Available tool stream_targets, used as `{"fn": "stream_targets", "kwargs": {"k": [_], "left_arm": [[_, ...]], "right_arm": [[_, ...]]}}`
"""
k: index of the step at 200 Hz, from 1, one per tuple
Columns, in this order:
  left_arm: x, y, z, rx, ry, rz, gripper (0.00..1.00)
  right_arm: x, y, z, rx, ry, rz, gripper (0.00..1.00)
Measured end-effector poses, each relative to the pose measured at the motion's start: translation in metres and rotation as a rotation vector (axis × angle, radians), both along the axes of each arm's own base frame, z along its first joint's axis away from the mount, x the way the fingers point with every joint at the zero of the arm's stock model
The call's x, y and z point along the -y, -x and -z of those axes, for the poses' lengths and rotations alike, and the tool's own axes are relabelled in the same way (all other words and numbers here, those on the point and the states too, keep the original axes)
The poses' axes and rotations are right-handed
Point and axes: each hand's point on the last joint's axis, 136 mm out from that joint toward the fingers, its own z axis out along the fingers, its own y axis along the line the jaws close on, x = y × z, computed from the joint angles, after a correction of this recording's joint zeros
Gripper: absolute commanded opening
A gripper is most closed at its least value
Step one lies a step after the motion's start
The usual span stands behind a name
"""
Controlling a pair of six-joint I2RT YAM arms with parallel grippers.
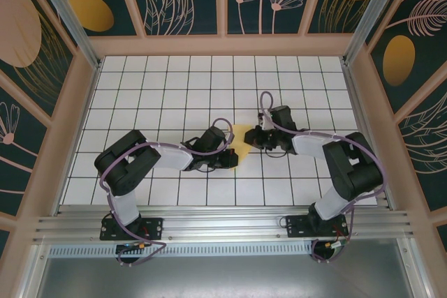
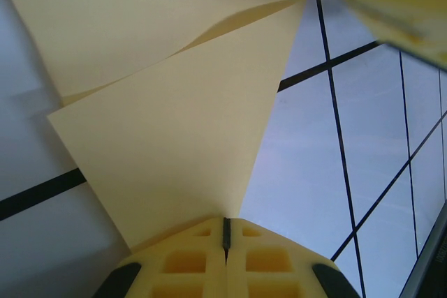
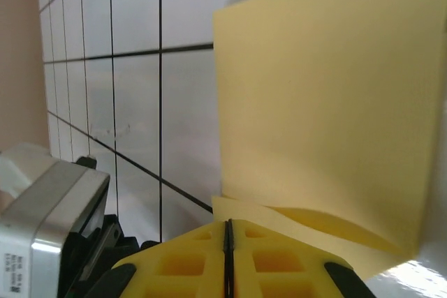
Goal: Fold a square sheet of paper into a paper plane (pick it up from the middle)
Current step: Third fold the triangle at the center of the table.
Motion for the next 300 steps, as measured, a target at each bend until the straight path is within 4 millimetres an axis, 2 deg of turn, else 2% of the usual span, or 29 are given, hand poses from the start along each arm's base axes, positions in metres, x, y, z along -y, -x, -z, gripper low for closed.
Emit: {"fn": "stream_targets", "kwargs": {"k": [51,87,129,149,177,209,249,300], "left_arm": [[0.000,0.000,0.000,-0.001,-0.001,0.000,0.06],[0.000,0.000,0.000,0.000,-0.005,0.002,0.08],[0.000,0.001,-0.005,0.007,-0.004,0.001,0.21],[-0.003,0.004,-0.007,-0.014,-0.013,-0.008,0.23],[-0.002,0.004,-0.017,-0.033,0.003,-0.030,0.21],[0.007,0.001,-0.034,-0.051,0.069,-0.049,0.16],[0.015,0.000,-0.040,-0.082,0.126,-0.070,0.15],[0.018,0.004,-0.024,-0.146,0.168,-0.099,0.15]], "right_arm": [[-0.003,0.013,0.039,-0.105,0.038,-0.015,0.07],[-0.002,0.012,0.040,-0.097,0.044,-0.011,0.06],[-0.002,0.012,0.041,-0.094,0.047,-0.011,0.06],[-0.002,0.012,0.040,-0.091,0.047,-0.010,0.06],[-0.002,0.012,0.040,-0.090,0.048,-0.011,0.06],[-0.003,0.012,0.040,-0.090,0.047,-0.011,0.06],[-0.003,0.012,0.040,-0.087,0.046,-0.011,0.06],[-0.003,0.012,0.040,-0.083,0.044,-0.011,0.06]]}}
